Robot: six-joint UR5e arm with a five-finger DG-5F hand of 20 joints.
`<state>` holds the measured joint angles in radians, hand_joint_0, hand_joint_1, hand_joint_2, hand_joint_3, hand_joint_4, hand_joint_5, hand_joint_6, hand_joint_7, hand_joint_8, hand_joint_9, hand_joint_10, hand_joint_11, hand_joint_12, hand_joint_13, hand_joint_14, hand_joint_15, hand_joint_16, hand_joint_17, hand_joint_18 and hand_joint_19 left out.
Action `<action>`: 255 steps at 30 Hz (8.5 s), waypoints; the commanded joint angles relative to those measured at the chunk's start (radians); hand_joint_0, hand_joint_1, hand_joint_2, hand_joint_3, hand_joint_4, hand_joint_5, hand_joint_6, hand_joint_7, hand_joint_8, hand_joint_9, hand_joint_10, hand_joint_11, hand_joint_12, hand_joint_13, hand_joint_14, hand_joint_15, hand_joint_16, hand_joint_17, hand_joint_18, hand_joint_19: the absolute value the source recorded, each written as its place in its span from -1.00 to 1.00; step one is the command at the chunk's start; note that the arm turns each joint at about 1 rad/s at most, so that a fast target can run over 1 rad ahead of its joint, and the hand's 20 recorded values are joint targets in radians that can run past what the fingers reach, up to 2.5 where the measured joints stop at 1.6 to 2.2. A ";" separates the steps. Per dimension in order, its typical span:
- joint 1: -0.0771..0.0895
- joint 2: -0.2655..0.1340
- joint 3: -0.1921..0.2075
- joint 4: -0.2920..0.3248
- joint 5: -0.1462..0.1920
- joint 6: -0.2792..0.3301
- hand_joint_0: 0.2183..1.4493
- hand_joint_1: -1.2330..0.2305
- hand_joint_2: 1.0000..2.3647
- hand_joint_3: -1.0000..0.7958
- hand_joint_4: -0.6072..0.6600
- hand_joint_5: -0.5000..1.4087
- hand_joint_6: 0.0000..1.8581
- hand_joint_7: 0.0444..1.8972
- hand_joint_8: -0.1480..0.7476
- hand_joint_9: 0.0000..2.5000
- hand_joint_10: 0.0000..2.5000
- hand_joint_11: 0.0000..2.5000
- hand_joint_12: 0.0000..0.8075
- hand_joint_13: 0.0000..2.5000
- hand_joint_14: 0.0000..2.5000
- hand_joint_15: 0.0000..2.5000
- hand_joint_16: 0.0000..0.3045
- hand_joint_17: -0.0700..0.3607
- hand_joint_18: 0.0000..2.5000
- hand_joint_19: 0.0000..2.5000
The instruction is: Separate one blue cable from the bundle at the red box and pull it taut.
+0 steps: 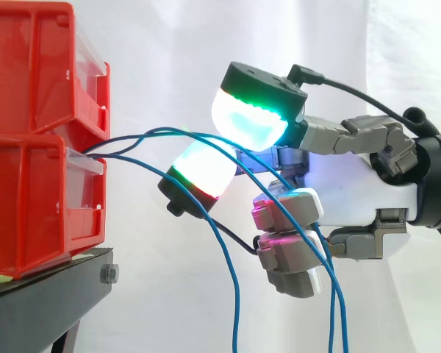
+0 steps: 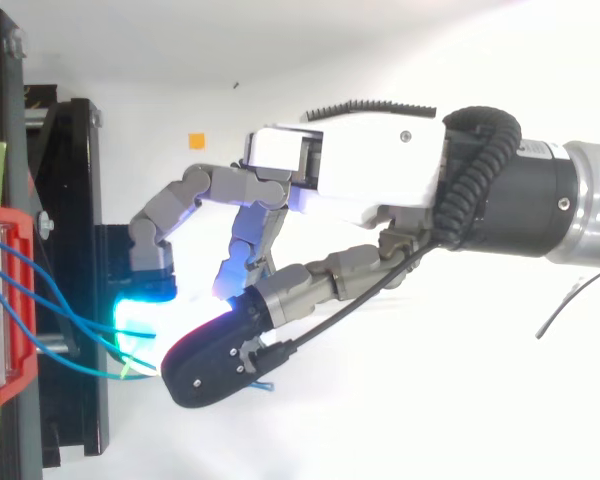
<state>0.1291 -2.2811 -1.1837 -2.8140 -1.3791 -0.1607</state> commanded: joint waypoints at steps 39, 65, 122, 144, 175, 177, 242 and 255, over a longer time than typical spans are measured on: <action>0.009 0.026 -0.001 -0.139 0.021 0.018 -0.40 -0.33 -0.99 -0.05 -0.38 -0.54 -0.08 -0.07 -0.06 -0.55 -1.00 -0.86 -0.19 -0.31 -0.99 -0.63 -0.70 -0.21 -0.25 -0.44; 0.015 0.101 -0.065 -0.240 0.035 -0.010 -0.38 -0.31 -0.98 -0.09 -0.28 -0.55 -0.07 -0.03 -0.01 -0.14 -1.00 -0.01 -0.29 -0.12 -0.98 -0.27 -0.79 -0.35 -0.33 -0.50; 0.050 0.199 -0.171 -0.214 0.144 0.003 -0.32 -0.47 -0.98 -0.18 -0.08 -0.58 -0.01 -0.04 -0.13 -0.31 0.57 -0.25 -0.28 -0.34 1.00 -0.13 -0.81 -0.37 0.05 0.32; 0.060 0.198 -0.206 -0.032 0.206 0.073 -0.33 -0.37 -0.98 -0.18 -0.10 -0.58 -0.01 -0.02 -0.10 -0.17 -0.22 -0.02 -0.27 -0.06 0.02 0.05 -0.79 -0.34 0.00 0.20; 0.060 0.195 -0.208 -0.027 0.206 0.069 -0.31 -0.71 -1.00 -0.44 -0.08 -0.62 0.03 -0.12 -0.11 -0.18 -0.47 0.08 -0.25 0.02 -0.53 0.21 -0.76 -0.30 -0.04 0.14; 0.060 0.195 -0.206 -0.027 0.206 0.069 -0.38 -0.68 -1.00 -0.44 -0.05 -0.62 0.02 -0.14 -0.10 -0.17 -0.47 0.08 -0.24 0.02 -0.53 0.20 -0.76 -0.29 -0.03 0.14; 0.060 0.195 -0.208 0.002 0.206 0.050 -0.40 -0.14 -0.99 -0.27 -0.11 -0.58 -0.08 -0.04 -0.13 0.02 -0.79 0.24 -0.27 0.08 -0.68 0.25 -0.77 -0.31 -0.04 0.16; 0.060 0.193 -0.208 0.002 0.206 0.049 -0.42 -0.31 -0.98 -0.02 -0.30 -0.54 -0.07 0.00 0.01 0.08 -0.70 0.13 -0.10 0.12 -0.58 0.12 -0.66 -0.14 0.06 0.06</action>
<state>0.1891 -2.0872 -1.3913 -2.8118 -1.1735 -0.1113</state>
